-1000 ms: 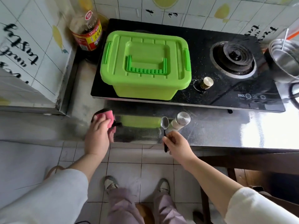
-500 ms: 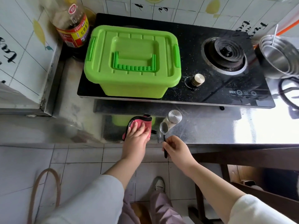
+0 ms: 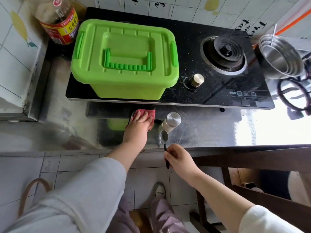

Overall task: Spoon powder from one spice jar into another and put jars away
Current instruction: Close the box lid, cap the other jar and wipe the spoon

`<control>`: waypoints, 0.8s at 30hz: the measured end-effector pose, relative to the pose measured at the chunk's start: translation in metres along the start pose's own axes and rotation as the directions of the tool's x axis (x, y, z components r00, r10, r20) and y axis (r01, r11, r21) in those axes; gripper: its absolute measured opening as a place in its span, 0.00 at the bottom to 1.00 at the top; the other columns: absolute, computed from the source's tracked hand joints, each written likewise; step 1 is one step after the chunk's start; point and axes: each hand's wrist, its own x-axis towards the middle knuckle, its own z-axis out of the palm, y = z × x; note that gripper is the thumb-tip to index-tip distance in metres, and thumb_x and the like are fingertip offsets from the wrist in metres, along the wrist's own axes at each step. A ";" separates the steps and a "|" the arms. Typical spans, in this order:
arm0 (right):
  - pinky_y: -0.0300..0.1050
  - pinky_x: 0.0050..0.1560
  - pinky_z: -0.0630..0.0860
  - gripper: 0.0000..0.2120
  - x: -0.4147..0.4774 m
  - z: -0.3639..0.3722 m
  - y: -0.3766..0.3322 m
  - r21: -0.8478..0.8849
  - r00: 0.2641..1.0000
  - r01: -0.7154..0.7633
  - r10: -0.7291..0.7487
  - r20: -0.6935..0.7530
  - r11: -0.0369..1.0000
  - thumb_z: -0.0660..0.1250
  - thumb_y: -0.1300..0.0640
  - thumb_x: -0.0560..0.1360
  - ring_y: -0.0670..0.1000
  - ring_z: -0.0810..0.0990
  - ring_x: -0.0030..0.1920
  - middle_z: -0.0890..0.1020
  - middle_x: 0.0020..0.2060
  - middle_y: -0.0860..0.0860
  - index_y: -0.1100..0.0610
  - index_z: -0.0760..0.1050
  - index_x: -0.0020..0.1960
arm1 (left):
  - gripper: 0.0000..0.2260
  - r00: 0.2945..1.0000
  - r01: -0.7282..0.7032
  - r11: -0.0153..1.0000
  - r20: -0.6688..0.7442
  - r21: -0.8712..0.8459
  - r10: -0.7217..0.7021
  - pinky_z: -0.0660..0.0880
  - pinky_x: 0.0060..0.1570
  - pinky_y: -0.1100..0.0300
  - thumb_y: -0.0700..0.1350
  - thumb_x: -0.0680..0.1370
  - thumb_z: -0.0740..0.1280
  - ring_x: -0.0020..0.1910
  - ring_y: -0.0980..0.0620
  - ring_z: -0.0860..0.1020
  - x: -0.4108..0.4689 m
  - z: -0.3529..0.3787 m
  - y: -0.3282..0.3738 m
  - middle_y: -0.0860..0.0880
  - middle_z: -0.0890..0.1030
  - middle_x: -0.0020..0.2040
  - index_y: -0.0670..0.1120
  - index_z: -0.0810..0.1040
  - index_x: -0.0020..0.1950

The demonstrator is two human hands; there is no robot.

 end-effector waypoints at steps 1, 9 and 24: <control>0.42 0.40 0.72 0.06 0.001 0.001 -0.004 0.015 1.000 0.005 -0.005 0.003 1.000 0.64 0.58 0.77 0.46 0.75 0.34 0.81 0.36 0.51 0.59 0.72 0.43 | 0.23 1.000 0.009 1.000 -0.011 0.001 -0.009 0.41 0.75 0.54 0.41 0.83 0.55 0.79 0.45 0.47 -0.001 -0.001 -0.004 0.50 0.52 0.79 0.50 0.59 0.77; 0.45 0.43 0.75 0.06 0.024 0.018 -0.028 0.020 1.000 0.008 -0.008 -0.007 1.000 0.64 0.56 0.77 0.47 0.76 0.37 0.83 0.40 0.52 0.60 0.73 0.47 | 0.26 0.980 0.145 0.989 -0.133 -0.025 -0.147 0.44 0.75 0.54 0.36 0.80 0.59 0.78 0.42 0.50 -0.040 -0.016 -0.057 0.46 0.55 0.79 0.46 0.60 0.77; 0.39 0.40 0.73 0.07 0.023 0.001 -0.030 -0.018 1.000 0.018 -0.018 -0.013 1.000 0.64 0.54 0.77 0.41 0.74 0.31 0.80 0.31 0.43 0.58 0.76 0.45 | 0.22 0.964 0.200 0.977 -0.163 -0.077 -0.210 0.50 0.75 0.48 0.38 0.80 0.61 0.78 0.40 0.52 -0.055 -0.012 -0.061 0.44 0.59 0.78 0.44 0.66 0.75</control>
